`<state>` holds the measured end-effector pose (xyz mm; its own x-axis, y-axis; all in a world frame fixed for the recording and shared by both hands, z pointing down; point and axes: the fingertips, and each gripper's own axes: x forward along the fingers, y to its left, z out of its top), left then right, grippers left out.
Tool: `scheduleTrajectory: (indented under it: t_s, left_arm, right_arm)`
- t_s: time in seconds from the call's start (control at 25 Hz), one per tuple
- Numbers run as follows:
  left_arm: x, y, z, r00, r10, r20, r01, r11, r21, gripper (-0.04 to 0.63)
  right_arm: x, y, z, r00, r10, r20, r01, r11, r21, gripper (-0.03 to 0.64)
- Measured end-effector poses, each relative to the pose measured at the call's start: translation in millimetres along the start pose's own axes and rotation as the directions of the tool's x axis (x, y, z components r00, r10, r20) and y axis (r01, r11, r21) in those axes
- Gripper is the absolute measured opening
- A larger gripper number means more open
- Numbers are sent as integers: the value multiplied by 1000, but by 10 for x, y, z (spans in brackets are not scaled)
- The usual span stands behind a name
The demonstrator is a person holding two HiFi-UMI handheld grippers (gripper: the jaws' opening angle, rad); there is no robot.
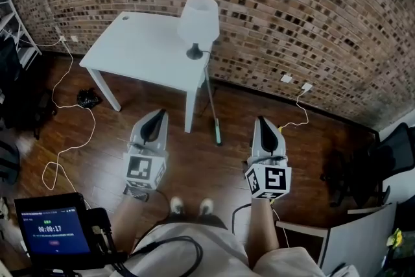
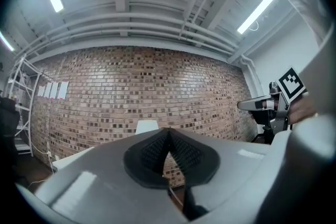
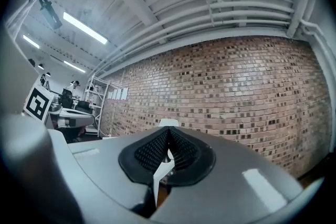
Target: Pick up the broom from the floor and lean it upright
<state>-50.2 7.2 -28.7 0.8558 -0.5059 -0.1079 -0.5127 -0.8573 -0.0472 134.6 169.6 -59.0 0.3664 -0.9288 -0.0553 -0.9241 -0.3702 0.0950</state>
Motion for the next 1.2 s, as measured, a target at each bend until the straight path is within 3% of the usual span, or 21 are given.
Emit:
scheduleTrajectory:
  t_s: [0.48, 0.76, 0.92, 1.2]
  left_arm:
    - [-220, -191, -49, 998, -63, -23, 63, 998, 16, 0]
    - [-794, -1020, -2, 998, -56, -34, 56, 998, 22, 0]
    - [-1143, -1540, 40, 998, -39, -39, 40, 999, 18, 0]
    - [-1804, -2271, 259, 998, -3, -62, 3, 1000, 4, 0]
  right_arm:
    - [-401, 61, -12, 999, -40, 7, 39, 999, 32, 14]
    - [-1264, -238, -31, 1000, -11, 25, 10, 998, 55, 13]
    - [-1789, -306, -47, 999, 47, 4, -47, 999, 26, 13]
    - [-2670, -374, 47, 992, 121, -27, -119, 991, 67, 14]
